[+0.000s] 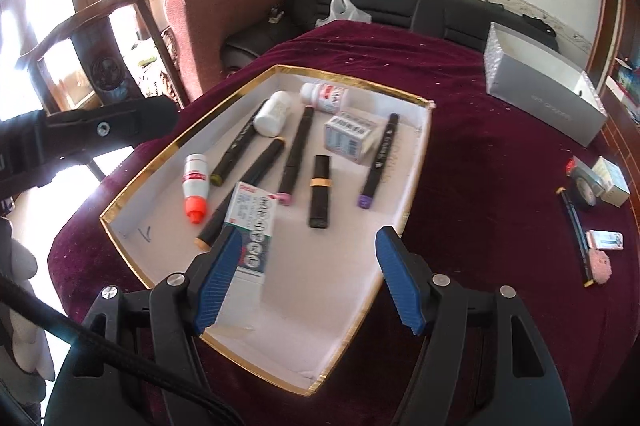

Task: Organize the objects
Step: 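Move both open grippers back from the tray toward the remaining items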

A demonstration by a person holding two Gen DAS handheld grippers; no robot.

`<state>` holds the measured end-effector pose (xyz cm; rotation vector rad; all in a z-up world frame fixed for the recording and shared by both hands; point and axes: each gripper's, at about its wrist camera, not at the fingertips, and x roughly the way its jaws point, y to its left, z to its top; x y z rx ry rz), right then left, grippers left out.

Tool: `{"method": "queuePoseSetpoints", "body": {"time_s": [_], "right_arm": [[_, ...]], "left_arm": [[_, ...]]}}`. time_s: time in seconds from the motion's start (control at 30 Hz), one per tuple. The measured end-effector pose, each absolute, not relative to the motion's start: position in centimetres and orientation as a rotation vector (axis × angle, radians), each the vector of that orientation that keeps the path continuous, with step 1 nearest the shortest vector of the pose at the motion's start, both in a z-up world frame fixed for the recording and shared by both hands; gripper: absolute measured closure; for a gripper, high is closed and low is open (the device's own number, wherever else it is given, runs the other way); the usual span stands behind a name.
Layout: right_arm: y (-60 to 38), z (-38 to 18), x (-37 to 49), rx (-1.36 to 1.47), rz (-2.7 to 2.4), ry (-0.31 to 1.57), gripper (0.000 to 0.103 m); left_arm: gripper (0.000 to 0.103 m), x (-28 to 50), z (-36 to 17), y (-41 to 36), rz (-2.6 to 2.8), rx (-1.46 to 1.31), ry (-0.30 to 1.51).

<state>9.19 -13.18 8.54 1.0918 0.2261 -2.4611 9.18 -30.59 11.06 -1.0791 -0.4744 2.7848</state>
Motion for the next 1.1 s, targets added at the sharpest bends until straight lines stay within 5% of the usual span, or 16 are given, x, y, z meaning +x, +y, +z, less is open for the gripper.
{"method": "queuePoseSetpoints", "body": {"time_s": [0.77,1.1], "right_arm": [[1.4,9.0,7.6,1.108,-2.726,0.072,0.024],[14.2,6.8,5.9,1.305,-2.804,-0.285,0.024]], "left_arm": [[0.044,7.3,11.7,-16.2,2.599,-1.132,-0.248],[0.044,6.1,8.0,-7.3,2.451,-1.225,-0.072]]}}
